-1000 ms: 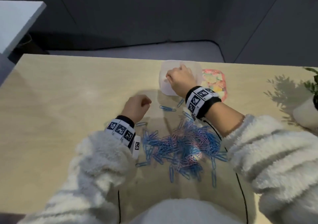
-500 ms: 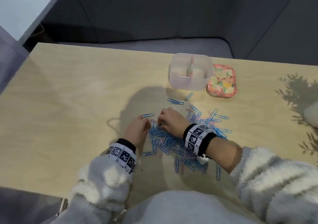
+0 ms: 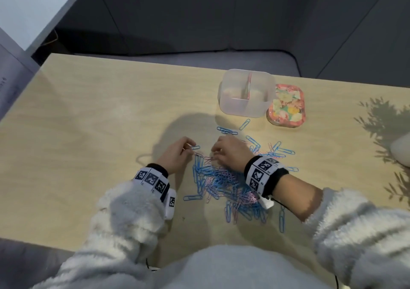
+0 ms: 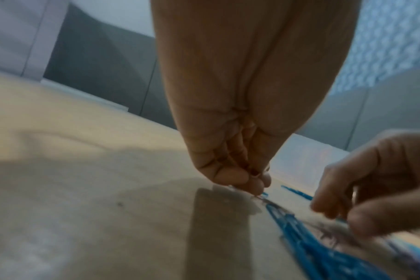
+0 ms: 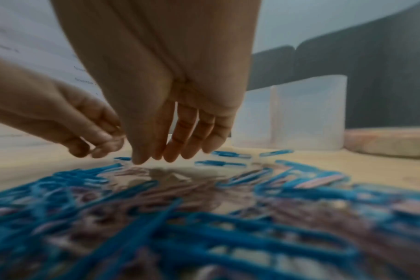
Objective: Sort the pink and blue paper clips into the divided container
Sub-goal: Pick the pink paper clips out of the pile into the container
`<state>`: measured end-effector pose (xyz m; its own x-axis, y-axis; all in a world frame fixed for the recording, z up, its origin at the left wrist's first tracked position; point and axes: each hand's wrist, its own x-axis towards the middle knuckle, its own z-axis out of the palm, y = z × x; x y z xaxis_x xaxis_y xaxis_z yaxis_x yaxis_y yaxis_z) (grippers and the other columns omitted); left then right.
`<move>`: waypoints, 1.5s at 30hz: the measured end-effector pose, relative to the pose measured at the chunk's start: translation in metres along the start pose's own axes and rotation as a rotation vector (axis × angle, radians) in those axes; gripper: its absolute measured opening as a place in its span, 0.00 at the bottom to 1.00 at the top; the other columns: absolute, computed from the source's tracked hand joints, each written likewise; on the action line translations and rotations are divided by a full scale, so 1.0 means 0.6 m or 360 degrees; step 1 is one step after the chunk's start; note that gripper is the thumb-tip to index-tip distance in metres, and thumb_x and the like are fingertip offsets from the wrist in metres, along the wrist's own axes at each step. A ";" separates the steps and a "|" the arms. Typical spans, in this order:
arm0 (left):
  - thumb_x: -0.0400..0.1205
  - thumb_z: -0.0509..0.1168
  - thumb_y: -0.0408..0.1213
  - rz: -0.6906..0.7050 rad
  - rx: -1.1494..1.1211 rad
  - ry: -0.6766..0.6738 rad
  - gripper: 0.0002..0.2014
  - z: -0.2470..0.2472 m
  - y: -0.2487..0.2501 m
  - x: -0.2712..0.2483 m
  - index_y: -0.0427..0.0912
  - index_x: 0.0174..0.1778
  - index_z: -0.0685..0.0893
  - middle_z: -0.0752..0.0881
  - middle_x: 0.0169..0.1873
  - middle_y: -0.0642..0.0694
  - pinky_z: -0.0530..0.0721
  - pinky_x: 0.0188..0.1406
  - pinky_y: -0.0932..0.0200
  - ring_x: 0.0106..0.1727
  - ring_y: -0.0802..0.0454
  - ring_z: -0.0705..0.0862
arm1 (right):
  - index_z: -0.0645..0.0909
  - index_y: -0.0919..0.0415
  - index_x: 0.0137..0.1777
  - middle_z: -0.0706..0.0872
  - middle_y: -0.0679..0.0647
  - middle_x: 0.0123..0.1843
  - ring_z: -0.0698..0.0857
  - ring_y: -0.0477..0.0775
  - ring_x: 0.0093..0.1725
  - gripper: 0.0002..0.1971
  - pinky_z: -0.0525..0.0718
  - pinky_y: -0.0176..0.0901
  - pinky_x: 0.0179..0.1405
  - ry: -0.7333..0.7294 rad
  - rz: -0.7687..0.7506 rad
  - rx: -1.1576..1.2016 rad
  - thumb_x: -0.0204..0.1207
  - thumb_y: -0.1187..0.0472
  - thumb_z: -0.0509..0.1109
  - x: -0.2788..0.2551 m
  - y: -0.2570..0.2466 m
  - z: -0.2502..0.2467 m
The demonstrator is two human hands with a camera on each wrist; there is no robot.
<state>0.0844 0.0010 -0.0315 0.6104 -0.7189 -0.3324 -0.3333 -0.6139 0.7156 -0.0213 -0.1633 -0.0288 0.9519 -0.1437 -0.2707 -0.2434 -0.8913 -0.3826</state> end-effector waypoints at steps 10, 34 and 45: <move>0.79 0.65 0.34 0.0245 0.0722 -0.0073 0.07 0.016 0.013 0.034 0.35 0.49 0.82 0.80 0.51 0.39 0.76 0.52 0.54 0.53 0.42 0.80 | 0.85 0.62 0.50 0.81 0.59 0.53 0.79 0.59 0.57 0.07 0.77 0.50 0.54 -0.0078 0.0003 0.0205 0.75 0.63 0.68 -0.012 -0.023 0.032; 0.82 0.62 0.37 0.0268 0.0728 -0.0243 0.07 0.063 0.026 0.005 0.36 0.48 0.79 0.83 0.49 0.38 0.74 0.49 0.54 0.52 0.41 0.80 | 0.77 0.58 0.33 0.78 0.51 0.29 0.74 0.45 0.24 0.10 0.69 0.31 0.20 0.0079 0.0582 0.1503 0.77 0.62 0.67 -0.065 0.048 -0.006; 0.82 0.55 0.31 0.0129 0.0328 -0.0133 0.08 0.041 0.034 0.006 0.37 0.53 0.77 0.80 0.45 0.46 0.70 0.45 0.60 0.46 0.49 0.77 | 0.84 0.54 0.45 0.87 0.52 0.47 0.84 0.56 0.51 0.04 0.71 0.40 0.40 -0.0078 0.0389 0.0222 0.72 0.59 0.68 -0.128 0.071 -0.004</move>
<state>0.0618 -0.0220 -0.0332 0.5171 -0.7879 -0.3345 -0.5240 -0.6004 0.6041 -0.1043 -0.1914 -0.0226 0.8524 -0.3231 -0.4111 -0.4912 -0.7644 -0.4177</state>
